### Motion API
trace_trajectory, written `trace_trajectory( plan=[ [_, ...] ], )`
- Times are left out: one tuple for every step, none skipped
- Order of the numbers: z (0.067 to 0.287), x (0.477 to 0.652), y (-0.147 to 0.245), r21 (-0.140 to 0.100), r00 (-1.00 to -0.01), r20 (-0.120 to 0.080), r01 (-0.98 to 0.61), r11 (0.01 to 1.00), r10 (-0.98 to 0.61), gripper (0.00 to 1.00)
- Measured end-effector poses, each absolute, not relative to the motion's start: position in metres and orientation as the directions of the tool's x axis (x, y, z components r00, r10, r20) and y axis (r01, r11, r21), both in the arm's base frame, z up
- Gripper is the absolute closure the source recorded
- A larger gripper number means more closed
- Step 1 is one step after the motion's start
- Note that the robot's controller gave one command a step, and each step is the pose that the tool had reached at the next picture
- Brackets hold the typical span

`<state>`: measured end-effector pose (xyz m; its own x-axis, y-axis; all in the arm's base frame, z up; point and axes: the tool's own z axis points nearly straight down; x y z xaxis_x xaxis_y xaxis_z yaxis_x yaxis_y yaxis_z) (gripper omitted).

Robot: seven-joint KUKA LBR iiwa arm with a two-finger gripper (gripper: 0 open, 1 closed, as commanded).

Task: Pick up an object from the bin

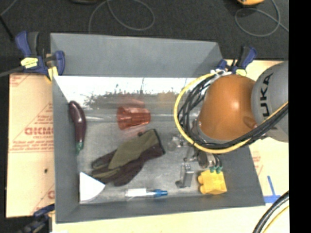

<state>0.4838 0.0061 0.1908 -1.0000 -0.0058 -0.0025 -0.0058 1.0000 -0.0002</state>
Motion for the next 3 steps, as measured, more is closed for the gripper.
trace_trajectory(
  plan=[
    [0.191, 0.484, 0.006, 0.0, -1.0, -0.003, -0.006, 1.0, -0.006, 0.0],
    [0.147, 0.52, 0.017, 0.0, -1.0, -0.013, -0.006, 1.0, -0.006, 0.0],
    [0.089, 0.552, 0.057, 0.0, -0.996, -0.007, -0.088, 0.996, -0.088, 1.0]
  ],
)
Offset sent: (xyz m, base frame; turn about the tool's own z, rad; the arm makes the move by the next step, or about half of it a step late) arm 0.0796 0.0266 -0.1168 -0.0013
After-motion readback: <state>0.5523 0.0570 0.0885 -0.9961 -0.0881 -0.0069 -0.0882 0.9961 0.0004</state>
